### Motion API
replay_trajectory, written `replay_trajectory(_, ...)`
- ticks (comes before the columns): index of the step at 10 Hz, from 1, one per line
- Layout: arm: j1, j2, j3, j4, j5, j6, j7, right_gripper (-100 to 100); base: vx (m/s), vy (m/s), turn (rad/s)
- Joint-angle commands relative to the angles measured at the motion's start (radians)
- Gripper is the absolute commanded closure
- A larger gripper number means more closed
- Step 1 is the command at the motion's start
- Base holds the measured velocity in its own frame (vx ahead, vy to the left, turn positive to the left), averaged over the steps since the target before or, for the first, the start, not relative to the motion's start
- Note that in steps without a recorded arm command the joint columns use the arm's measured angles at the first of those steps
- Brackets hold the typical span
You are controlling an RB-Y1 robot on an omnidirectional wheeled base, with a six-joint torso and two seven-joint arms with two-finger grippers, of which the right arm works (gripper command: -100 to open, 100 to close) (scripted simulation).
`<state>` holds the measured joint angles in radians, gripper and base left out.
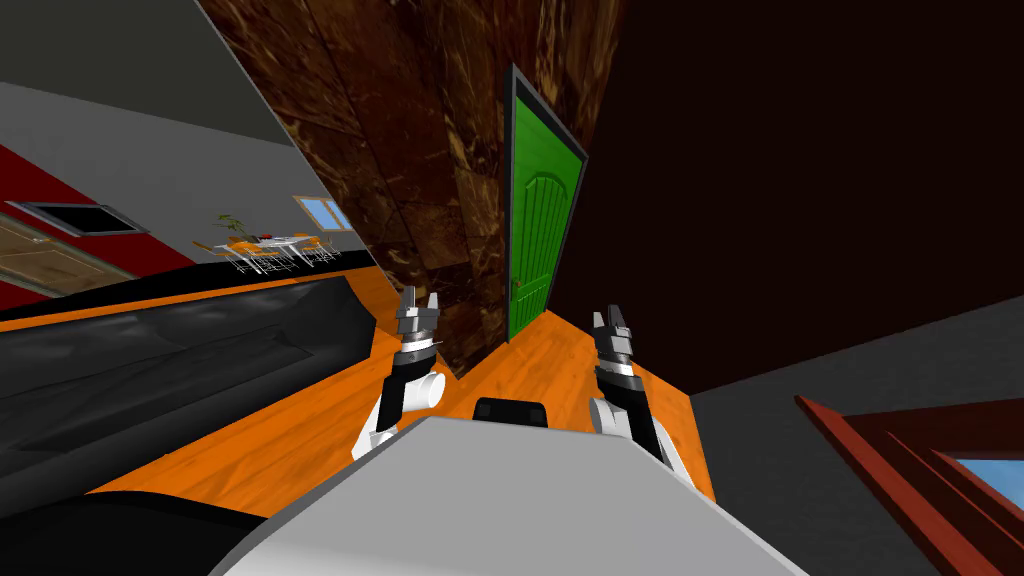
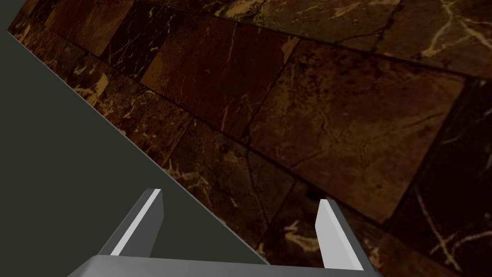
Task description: Pull the door open
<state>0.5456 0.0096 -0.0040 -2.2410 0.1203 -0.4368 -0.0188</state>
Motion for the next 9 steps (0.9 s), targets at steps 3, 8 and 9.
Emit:
replay_trajectory(3, -0.027, -0.032, 0.001, 0.065, 0.039, -0.013, 0.051, -100, 0.095, -0.034, 0.108)
replay_trajectory(8, -0.073, -0.083, 0.003, 0.177, 0.106, -0.036, 0.139, -100, 0.105, -0.01, 0.107)
replay_trajectory(9, -0.082, -0.093, 0.003, 0.199, 0.119, -0.041, 0.156, -100, 0.082, -0.037, 0.109)
